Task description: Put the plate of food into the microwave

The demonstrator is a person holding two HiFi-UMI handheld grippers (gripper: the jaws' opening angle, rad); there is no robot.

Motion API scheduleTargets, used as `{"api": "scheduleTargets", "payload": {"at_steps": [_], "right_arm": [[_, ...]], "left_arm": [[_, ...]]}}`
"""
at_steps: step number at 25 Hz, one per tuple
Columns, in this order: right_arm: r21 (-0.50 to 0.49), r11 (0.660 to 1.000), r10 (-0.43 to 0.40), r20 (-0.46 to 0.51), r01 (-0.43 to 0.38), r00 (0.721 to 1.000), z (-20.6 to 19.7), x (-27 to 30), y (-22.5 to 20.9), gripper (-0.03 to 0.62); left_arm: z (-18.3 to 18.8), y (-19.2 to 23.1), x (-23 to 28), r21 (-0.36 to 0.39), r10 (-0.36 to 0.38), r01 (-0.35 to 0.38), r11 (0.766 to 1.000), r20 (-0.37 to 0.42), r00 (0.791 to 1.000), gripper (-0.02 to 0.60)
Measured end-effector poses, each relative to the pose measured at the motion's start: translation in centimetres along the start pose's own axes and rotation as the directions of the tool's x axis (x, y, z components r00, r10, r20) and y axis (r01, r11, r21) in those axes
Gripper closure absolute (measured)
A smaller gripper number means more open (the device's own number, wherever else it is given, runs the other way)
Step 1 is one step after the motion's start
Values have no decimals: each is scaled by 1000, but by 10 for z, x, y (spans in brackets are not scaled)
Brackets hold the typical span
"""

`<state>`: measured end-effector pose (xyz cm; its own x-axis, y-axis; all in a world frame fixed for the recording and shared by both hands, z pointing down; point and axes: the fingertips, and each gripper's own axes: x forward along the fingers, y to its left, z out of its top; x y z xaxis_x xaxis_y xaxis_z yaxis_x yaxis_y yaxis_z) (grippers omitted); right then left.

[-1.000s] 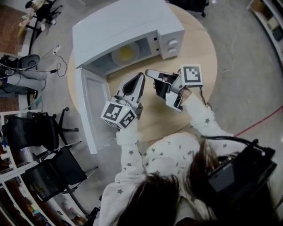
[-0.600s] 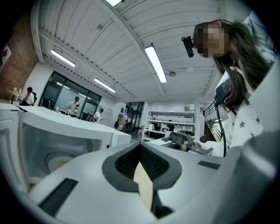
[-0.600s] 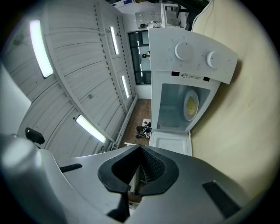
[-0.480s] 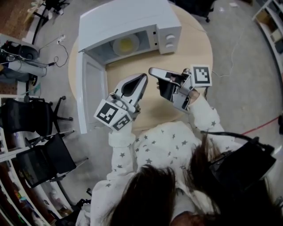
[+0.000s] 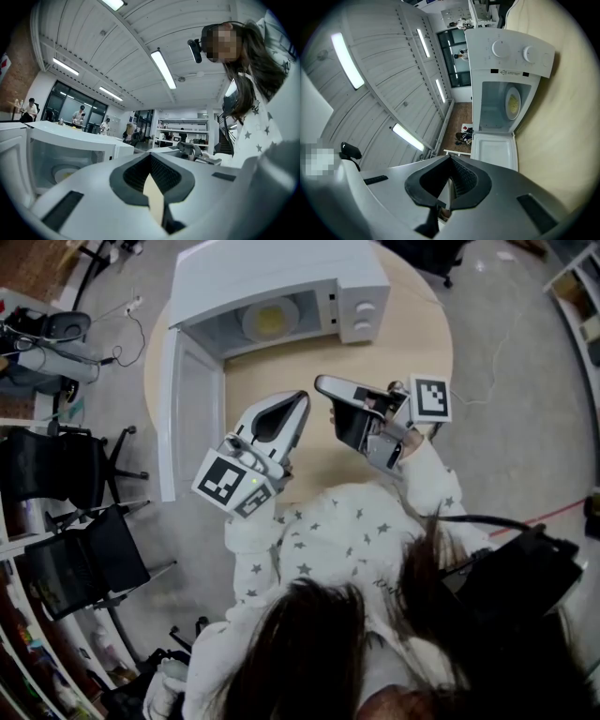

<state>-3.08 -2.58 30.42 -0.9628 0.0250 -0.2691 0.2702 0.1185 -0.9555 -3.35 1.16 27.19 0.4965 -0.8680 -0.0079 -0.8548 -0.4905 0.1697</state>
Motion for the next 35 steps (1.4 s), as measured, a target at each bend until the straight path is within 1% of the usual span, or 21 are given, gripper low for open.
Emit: {"api": "scheduleTargets", "payload": {"at_steps": [3,9,13,22,35], "right_arm": [[10,999,31,5,-31,1000,-3,5,2,589],[29,998,51,1,-51,999,-5,7,1,589],[18,999,43,-2,-43,999,-5,6,0,589],[36,999,36,1,-36,999,-8,8,-5,589],[37,999,41,-23,-40,999,-13,17,-4,589]], "left_arm": [[2,0,-3,13,-3,4,1000,-4,1000,586],[1,-2,0,31,-10,10,999,-14,1000,586],[0,-2,0,29,-12,13,999,-14,1000,586],[-3,-1,-2,23,-11,12,1000,-18,1000,586],[1,3,-12,25,22,-22,999,-10,1000,586]]}}
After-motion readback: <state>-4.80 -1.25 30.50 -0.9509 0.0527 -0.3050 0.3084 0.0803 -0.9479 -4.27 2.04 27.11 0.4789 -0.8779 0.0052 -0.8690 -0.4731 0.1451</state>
